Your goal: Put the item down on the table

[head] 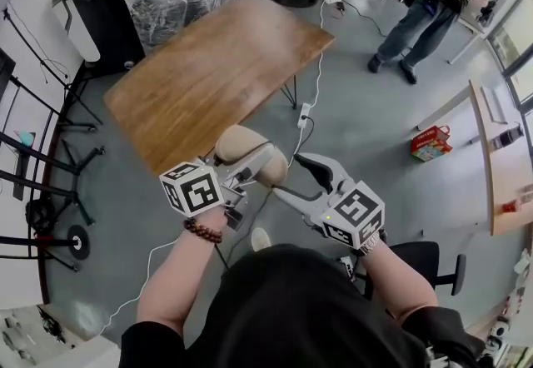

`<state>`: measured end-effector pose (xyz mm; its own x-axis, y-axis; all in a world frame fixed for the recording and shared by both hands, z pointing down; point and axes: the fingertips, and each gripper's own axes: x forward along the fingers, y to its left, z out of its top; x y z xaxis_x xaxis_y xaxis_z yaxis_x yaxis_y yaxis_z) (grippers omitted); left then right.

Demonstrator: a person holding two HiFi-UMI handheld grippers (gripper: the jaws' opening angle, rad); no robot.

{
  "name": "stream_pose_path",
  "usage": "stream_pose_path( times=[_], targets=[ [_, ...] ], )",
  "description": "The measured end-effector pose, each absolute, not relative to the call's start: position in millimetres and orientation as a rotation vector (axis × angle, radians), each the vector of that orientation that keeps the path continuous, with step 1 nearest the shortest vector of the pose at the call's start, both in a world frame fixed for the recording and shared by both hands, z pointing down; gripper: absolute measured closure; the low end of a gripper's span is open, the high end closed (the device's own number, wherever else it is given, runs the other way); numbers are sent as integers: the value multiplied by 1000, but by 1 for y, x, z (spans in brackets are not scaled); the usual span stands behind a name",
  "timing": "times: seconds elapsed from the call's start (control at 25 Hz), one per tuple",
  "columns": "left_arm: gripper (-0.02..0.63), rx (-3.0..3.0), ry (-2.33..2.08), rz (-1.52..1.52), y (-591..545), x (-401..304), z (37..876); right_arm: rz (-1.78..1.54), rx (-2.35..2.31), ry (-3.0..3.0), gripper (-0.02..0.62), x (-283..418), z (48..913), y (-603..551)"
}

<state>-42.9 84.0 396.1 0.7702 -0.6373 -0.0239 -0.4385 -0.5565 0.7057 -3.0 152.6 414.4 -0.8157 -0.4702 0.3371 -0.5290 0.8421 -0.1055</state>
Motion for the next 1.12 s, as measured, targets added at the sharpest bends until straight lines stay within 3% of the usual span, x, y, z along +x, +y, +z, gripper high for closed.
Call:
stream_pose_path(
  times=[0.4, 1.12],
  targets=[
    [183, 2230, -709, -369, 60, -36, 392, 255, 674, -2706, 236, -21, 417, 124],
    [183, 2202, -697, -373, -5, 26, 385, 250, 510, -2750, 239, 26, 425, 46]
  ],
)
